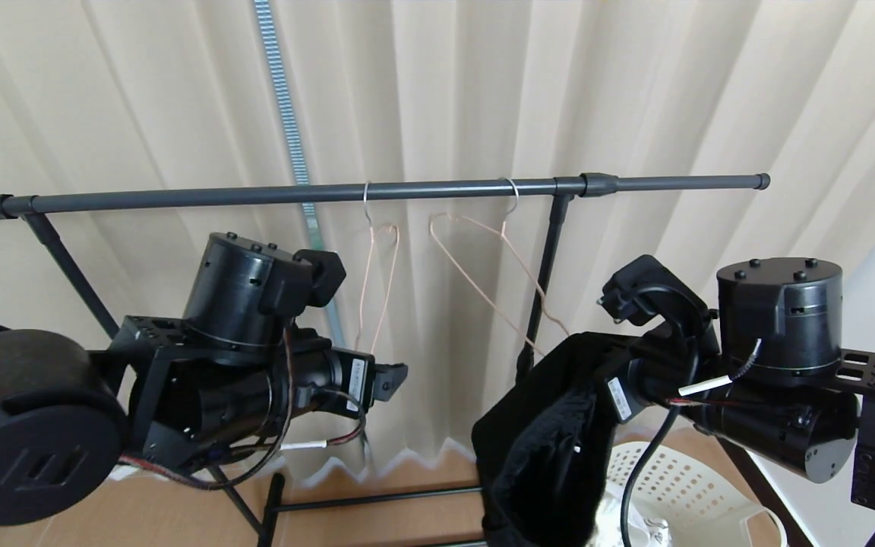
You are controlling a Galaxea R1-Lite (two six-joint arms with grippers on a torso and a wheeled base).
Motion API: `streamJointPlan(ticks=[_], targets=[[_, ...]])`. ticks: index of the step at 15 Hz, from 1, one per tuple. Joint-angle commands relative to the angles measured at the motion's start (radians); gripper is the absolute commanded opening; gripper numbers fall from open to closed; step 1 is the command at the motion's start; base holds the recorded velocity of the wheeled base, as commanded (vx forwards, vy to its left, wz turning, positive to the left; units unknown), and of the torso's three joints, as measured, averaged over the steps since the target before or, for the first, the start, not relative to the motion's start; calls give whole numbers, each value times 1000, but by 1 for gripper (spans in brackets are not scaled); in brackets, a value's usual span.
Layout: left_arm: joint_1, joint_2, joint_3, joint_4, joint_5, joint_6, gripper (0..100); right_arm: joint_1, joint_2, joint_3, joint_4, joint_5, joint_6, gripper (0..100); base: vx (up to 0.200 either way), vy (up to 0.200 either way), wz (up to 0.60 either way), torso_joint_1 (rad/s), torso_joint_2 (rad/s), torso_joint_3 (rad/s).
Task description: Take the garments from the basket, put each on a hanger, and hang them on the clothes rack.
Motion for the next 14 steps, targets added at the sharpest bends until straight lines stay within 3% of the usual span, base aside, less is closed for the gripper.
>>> streamJointPlan(ticks=[1, 8, 14], targets=[[41, 114, -71, -6, 14, -1, 100, 13, -1, 6, -1, -1, -8, 0, 0, 0, 0, 0, 0, 0], [92, 368, -315, -56, 88, 4, 100, 27, 0, 10, -4, -3, -28, 0, 0, 0, 0, 0, 0, 0], [95, 480, -439, -58, 146, 1, 100, 27, 2, 9, -4, -3, -28, 0, 0, 0, 0, 0, 0, 0]])
